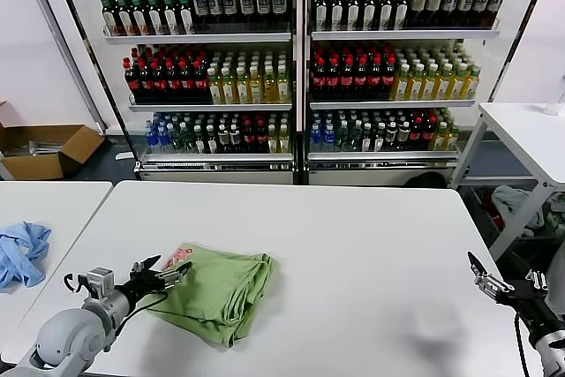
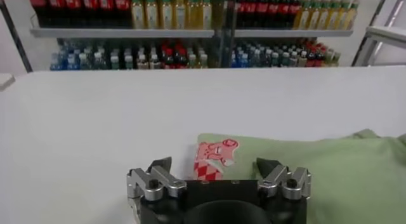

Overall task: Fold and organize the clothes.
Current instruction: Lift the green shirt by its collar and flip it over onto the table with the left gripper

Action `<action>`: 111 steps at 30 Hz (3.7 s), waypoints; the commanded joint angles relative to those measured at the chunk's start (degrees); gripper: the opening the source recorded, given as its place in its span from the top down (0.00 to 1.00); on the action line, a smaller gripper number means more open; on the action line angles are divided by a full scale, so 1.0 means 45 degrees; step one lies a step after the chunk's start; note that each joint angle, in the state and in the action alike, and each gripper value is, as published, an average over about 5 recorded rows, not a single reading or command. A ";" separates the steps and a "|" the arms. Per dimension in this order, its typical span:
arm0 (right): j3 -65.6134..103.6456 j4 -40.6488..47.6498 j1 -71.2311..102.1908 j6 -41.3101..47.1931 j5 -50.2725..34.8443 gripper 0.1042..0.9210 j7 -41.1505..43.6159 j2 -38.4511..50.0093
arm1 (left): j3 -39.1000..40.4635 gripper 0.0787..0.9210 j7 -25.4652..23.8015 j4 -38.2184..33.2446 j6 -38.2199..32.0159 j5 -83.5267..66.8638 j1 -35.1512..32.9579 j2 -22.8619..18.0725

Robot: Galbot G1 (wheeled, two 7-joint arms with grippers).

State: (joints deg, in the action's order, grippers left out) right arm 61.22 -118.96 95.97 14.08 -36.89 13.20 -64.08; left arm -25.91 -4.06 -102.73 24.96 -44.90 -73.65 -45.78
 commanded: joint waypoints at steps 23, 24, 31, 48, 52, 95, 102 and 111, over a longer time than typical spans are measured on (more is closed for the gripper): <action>-0.0098 0.0221 -0.0159 -0.0027 -0.0172 0.12 0.0000 0.0150 | 0.0234 0.62 0.0225 0.0375 -0.1035 0.0444 -0.0332 -0.0538; -0.0111 0.0201 -0.0170 -0.0028 -0.0176 0.12 0.0003 0.0153 | 0.0155 0.65 0.0235 0.0326 -0.1082 0.0474 -0.0382 -0.0536; -0.0211 0.0105 -0.0278 -0.0030 -0.0215 0.12 0.0021 0.0141 | -0.0972 0.88 0.1246 0.0567 -0.2011 0.1244 -0.0864 -0.0530; -0.0466 -0.0030 -0.0453 -0.0055 -0.0207 0.12 0.0113 -0.0018 | -0.6591 0.93 0.2382 0.0977 -0.2323 0.1569 -0.1672 0.0815; -0.0385 -0.0051 -0.0415 -0.0078 -0.0222 0.12 0.0133 -0.0027 | -0.6537 0.93 0.2427 0.0193 -0.2087 0.1777 -0.1367 0.1043; -0.0546 -0.0497 -0.0494 0.0589 0.0030 0.12 -0.0068 -0.0492 | 0.5731 0.93 1.0961 -0.2394 0.0278 -0.6464 0.4745 -0.5857; -0.1655 -0.0621 -0.0635 0.0855 0.0279 0.12 -0.0121 -0.0378 | 0.5398 0.87 0.9778 -0.2711 0.0681 -0.5633 0.4194 -0.5361; -0.5342 -0.0305 -0.2325 0.1908 0.0305 0.12 -0.0771 0.0042 | 0.4418 0.56 0.7516 -0.3135 0.0834 -0.3845 0.3559 -0.4252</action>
State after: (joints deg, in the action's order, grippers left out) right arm 52.33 -121.17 91.76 18.91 -35.67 11.82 -65.00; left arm -3.47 38.45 -115.64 28.22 -68.77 -55.70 -67.89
